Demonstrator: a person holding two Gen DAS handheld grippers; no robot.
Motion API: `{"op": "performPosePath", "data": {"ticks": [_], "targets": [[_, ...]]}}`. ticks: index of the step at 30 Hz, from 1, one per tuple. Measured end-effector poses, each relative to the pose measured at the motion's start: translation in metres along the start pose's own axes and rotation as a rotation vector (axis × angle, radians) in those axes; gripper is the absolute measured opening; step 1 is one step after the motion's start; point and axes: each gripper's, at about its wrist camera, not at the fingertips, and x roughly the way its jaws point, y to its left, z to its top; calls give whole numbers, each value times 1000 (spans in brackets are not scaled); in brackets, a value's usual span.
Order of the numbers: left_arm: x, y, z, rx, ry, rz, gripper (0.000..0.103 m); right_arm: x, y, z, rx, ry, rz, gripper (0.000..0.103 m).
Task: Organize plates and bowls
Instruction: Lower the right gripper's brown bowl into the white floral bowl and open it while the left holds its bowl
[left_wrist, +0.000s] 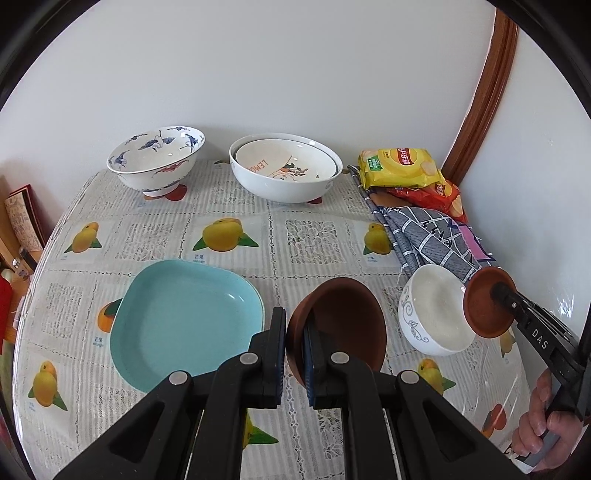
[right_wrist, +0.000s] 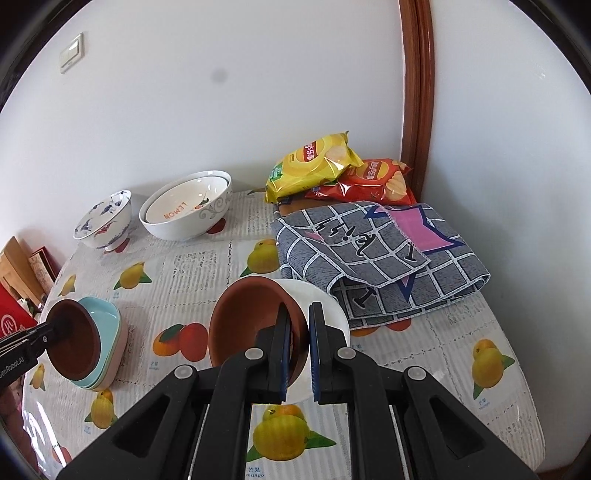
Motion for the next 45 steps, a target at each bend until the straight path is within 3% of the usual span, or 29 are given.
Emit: {"op": "performPosePath", "data": {"ticks": [18, 45], "targets": [[31, -7, 3, -2, 50, -9, 9, 54, -2, -6, -1, 89, -11, 9], [64, -7, 8, -9, 91, -21, 9, 94, 9, -12, -68, 188, -44, 10]]}}
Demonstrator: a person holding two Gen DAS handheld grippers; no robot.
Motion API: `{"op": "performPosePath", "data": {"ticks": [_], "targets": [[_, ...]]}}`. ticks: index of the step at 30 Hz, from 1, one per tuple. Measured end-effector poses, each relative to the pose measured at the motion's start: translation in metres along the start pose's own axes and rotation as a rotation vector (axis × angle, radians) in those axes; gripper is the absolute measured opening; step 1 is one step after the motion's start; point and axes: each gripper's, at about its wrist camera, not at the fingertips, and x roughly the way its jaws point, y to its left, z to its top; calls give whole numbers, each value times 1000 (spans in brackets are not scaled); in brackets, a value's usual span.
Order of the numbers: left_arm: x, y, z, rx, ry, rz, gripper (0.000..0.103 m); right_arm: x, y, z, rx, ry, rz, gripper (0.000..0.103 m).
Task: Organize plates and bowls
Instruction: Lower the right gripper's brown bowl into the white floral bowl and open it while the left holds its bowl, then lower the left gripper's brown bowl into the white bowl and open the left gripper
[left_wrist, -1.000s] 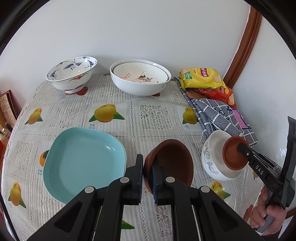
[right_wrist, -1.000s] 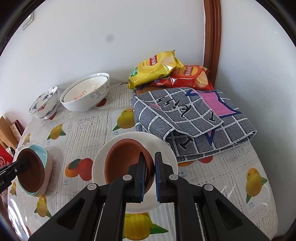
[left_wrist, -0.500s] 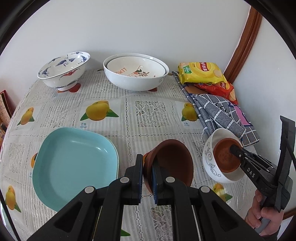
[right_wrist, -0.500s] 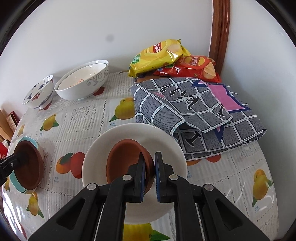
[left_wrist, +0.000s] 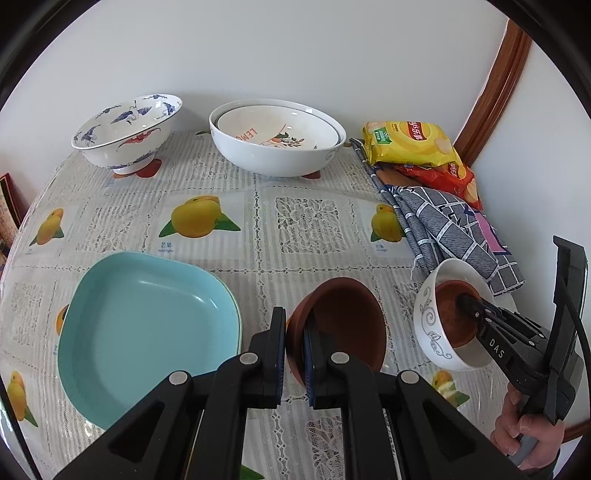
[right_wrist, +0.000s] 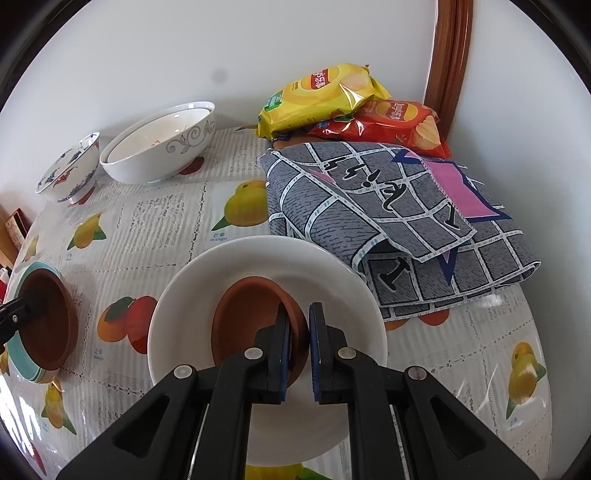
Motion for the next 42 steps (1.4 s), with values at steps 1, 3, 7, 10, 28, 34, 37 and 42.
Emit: {"op": "performPosePath", "data": {"ticks": [1, 3, 7, 10, 28, 34, 37, 42], "targets": [[1, 0, 0, 0, 2, -1, 9, 1, 1, 0, -9, 2, -7, 10], [2, 0, 0, 2, 4, -3, 9, 3, 4, 0, -33, 1, -34, 9], [4, 0, 0, 6, 7, -3, 9, 8, 6, -3, -55, 12, -70, 10], [5, 0, 0, 6, 10, -1, 9, 10, 5, -6, -51, 23, -66, 11], [2, -9, -2, 21, 12, -4, 9, 14, 16, -6, -129, 23, -88, 32], [-4, -16, -2, 24, 5, -9, 9, -4, 17, -6, -128, -28, -68, 44], [-8, -25, -1, 35, -2, -16, 9, -19, 13, -5, -115, -54, -57, 45], [-15, -44, 0, 48, -22, -42, 9, -49, -1, -8, -94, -102, -49, 48]]}}
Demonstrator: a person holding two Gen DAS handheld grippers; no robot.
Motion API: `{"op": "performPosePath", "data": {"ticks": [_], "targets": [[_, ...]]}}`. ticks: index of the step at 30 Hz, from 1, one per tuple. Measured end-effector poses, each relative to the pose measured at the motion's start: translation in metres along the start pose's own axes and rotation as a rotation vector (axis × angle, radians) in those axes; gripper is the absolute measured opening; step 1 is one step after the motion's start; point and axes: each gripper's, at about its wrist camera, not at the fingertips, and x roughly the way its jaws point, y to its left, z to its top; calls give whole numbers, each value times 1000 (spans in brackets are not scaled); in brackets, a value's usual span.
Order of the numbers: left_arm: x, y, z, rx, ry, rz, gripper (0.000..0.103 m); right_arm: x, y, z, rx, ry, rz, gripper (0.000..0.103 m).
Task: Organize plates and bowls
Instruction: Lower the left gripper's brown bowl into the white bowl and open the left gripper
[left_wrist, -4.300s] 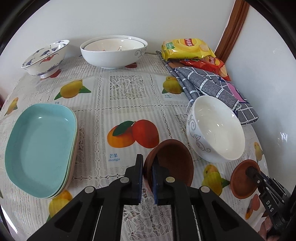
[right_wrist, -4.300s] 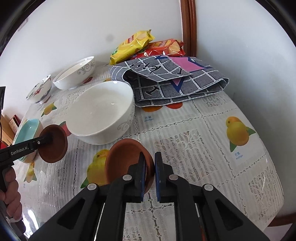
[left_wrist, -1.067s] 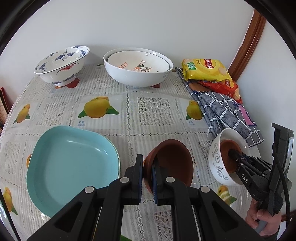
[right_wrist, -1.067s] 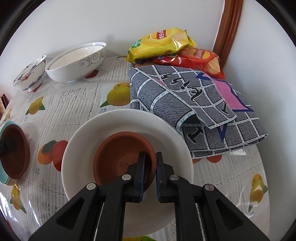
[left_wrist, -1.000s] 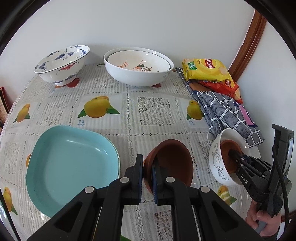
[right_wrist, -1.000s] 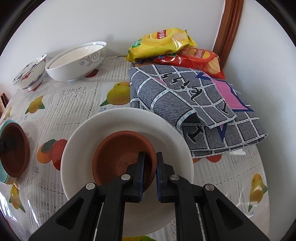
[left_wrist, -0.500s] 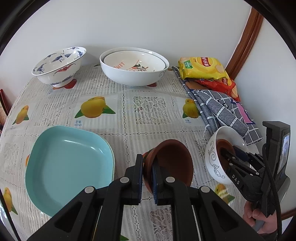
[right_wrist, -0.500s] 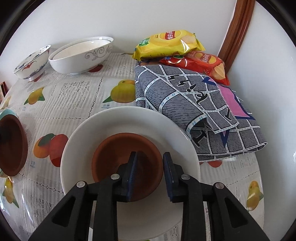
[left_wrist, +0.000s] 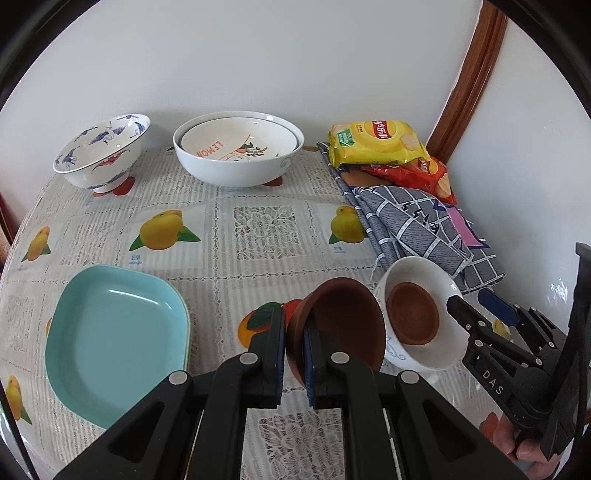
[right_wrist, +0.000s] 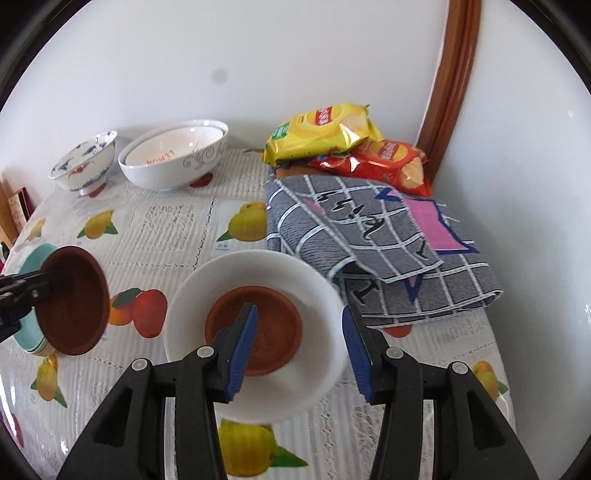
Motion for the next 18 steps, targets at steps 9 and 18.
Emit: {"op": "performPosePath", "data": {"ticks": [9, 18], "targets": [[11, -42, 0, 14, 14, -73, 9, -32, -44, -18, 58, -28, -26, 50], [36, -68, 6, 33, 41, -90, 9, -33, -74, -41, 118, 1, -46, 50]]}}
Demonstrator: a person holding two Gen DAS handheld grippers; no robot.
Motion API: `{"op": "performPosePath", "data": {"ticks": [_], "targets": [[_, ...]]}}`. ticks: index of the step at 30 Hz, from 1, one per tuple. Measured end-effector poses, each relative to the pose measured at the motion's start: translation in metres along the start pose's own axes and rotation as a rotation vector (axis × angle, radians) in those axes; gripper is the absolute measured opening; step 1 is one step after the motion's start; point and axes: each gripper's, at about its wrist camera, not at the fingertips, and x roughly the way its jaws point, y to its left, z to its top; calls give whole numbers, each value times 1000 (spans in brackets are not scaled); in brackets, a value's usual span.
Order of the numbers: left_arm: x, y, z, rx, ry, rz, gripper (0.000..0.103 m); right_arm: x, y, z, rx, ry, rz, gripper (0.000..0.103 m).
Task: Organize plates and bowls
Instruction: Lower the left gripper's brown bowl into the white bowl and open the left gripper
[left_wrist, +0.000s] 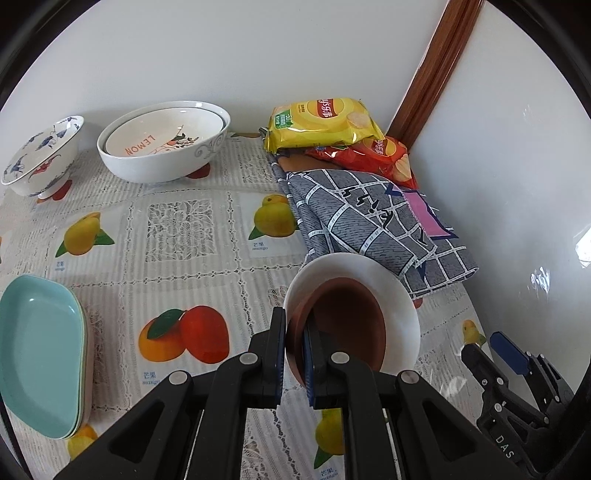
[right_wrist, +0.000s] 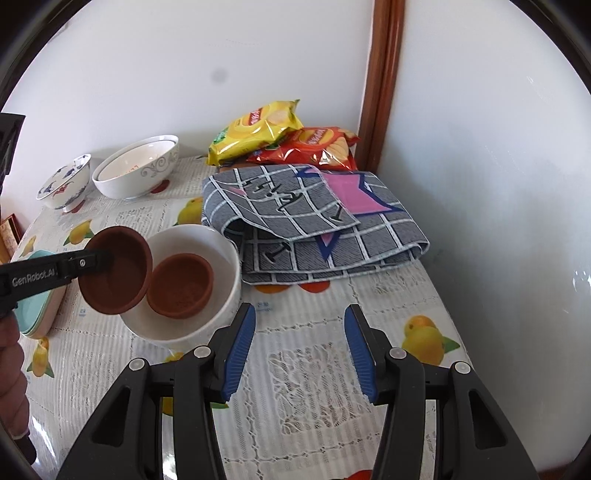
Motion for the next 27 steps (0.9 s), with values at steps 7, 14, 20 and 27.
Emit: {"op": "performPosePath", "data": {"ticks": [7, 14, 20, 27], "targets": [[18, -7, 6, 11, 19, 12, 9, 2, -8, -6, 38, 16, 33, 50], [33, -6, 6, -1, 36, -4, 9, 2, -4, -8, 32, 19, 41, 50], [41, -12, 6, 18, 53, -8, 9, 5, 0, -11, 30, 27, 48, 50], [50, -14, 2, 16, 80, -27, 10, 9, 2, -12, 31, 39, 59, 50]]}}
